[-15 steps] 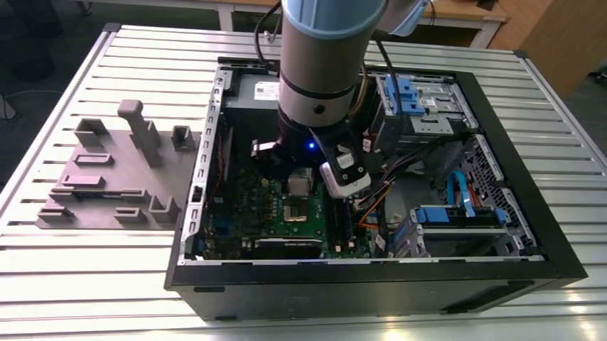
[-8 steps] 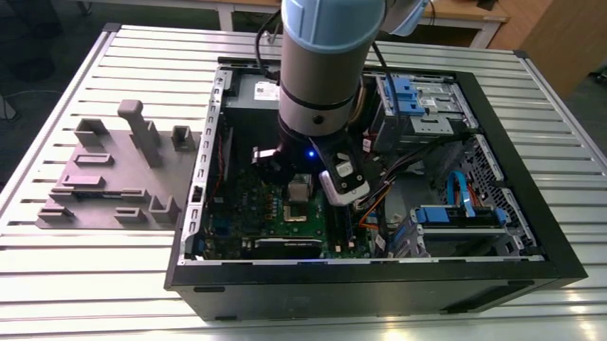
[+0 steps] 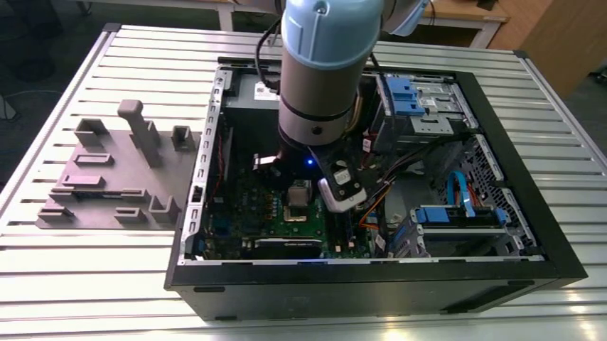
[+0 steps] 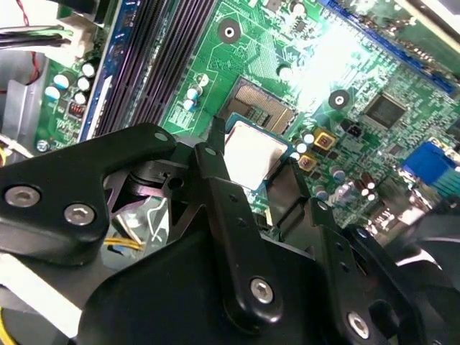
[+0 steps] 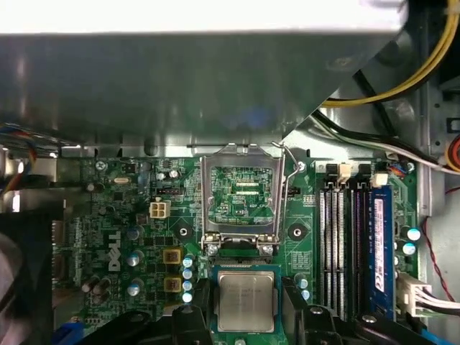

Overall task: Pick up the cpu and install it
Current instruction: 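Place the cpu into insertion slot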

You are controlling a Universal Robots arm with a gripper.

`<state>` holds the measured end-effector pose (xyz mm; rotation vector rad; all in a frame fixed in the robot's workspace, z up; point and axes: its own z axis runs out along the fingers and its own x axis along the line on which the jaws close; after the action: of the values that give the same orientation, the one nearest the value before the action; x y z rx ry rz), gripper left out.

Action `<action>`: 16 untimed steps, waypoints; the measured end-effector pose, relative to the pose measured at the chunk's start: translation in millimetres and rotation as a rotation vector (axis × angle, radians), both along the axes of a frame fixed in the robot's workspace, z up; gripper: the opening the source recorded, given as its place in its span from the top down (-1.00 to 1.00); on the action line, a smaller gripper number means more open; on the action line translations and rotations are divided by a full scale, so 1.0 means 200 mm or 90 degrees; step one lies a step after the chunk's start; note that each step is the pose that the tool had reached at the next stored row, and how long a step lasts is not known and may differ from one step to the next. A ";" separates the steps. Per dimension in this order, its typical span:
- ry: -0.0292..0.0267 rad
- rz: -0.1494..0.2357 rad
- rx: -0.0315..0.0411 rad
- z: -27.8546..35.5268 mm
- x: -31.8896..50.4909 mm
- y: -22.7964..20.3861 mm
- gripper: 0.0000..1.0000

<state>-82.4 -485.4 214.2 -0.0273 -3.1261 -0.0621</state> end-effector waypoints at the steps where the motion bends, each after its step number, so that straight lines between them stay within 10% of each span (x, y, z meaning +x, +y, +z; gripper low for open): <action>1: 0.0001 0.000 -0.0001 -0.007 0.000 -0.003 0.05; 16: 0.0000 0.000 0.0000 -0.095 0.000 -0.031 0.05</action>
<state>-82.4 -491.5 195.2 -0.0274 -3.1261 -0.0620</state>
